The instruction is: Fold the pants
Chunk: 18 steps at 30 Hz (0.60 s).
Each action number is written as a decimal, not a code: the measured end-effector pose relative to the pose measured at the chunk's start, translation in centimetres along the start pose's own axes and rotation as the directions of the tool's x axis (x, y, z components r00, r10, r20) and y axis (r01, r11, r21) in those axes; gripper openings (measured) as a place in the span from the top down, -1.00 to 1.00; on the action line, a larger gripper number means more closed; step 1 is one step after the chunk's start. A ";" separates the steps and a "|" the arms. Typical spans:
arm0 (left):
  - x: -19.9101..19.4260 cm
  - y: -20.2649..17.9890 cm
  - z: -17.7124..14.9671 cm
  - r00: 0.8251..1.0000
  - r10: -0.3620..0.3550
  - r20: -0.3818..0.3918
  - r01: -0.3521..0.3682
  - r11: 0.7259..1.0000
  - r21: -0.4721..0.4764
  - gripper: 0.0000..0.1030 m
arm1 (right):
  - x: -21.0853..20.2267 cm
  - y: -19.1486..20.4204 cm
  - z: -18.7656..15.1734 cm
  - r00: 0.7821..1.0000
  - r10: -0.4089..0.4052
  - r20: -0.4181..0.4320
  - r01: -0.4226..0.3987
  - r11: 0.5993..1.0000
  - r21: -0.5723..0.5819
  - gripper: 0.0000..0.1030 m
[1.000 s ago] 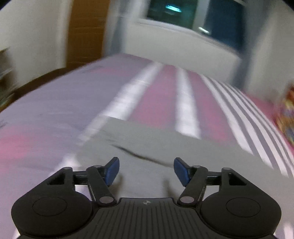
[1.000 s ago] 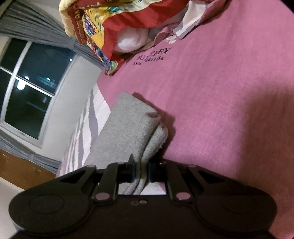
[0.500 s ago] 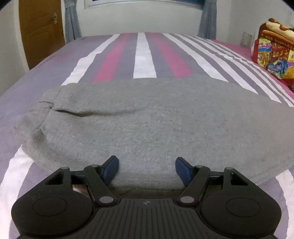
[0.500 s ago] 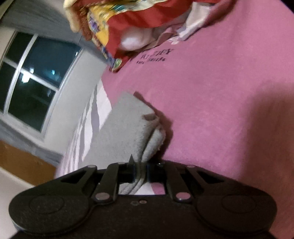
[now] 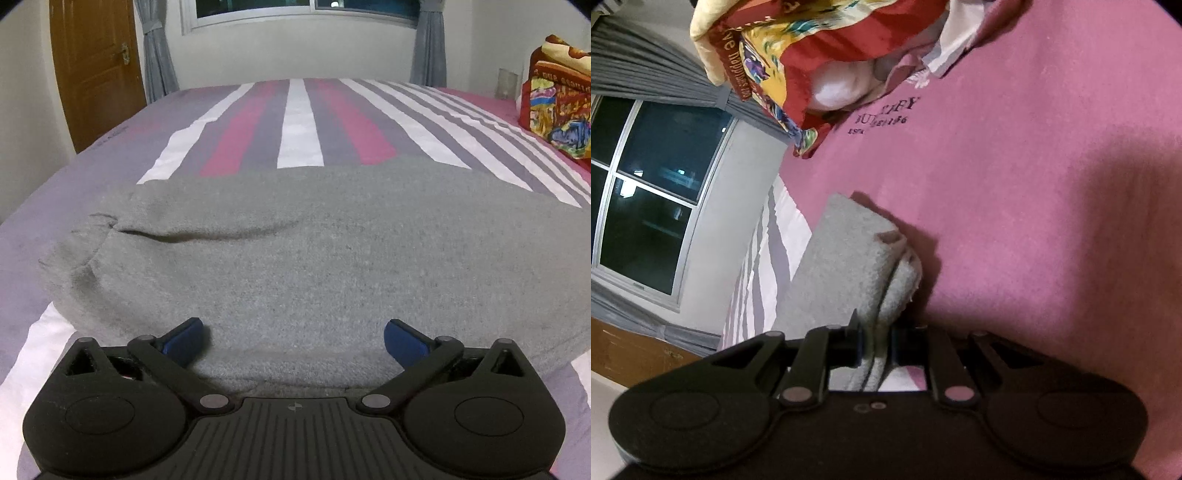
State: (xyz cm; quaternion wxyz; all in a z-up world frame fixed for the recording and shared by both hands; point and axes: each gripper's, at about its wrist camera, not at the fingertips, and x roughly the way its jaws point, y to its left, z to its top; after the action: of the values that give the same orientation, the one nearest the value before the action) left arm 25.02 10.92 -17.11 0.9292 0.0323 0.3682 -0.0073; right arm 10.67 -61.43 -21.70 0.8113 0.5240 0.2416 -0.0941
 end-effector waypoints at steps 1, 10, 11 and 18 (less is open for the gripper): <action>0.0 0.1 -0.1 1.000 -0.003 0.004 0.003 1.000 -0.004 -1.00 | 0.0 0.1 0.0 1.000 -0.001 -0.005 0.001 1.000 -0.002 0.79; 0.1 0.2 -0.7 0.999 -0.006 0.038 0.007 1.000 -0.030 -1.00 | -0.2 0.6 -0.1 0.999 -0.032 -0.032 0.031 0.999 -0.022 0.82; 0.1 0.3 -0.7 0.999 -0.010 0.036 0.011 0.999 -0.032 -1.00 | -0.2 1.1 -0.2 0.998 -0.054 -0.026 0.052 0.997 -0.052 0.82; -0.9 1.2 -0.3 0.999 -0.025 0.031 0.026 0.999 -0.032 -1.00 | -0.2 5.2 -0.8 0.986 -0.167 0.031 0.169 0.957 -0.234 0.81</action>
State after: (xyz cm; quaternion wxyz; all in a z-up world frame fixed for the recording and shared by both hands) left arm 24.21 12.15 -16.68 0.9350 0.0123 0.3542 -0.0134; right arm 12.42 -58.48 -17.70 0.8582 0.4010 0.2901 -0.1362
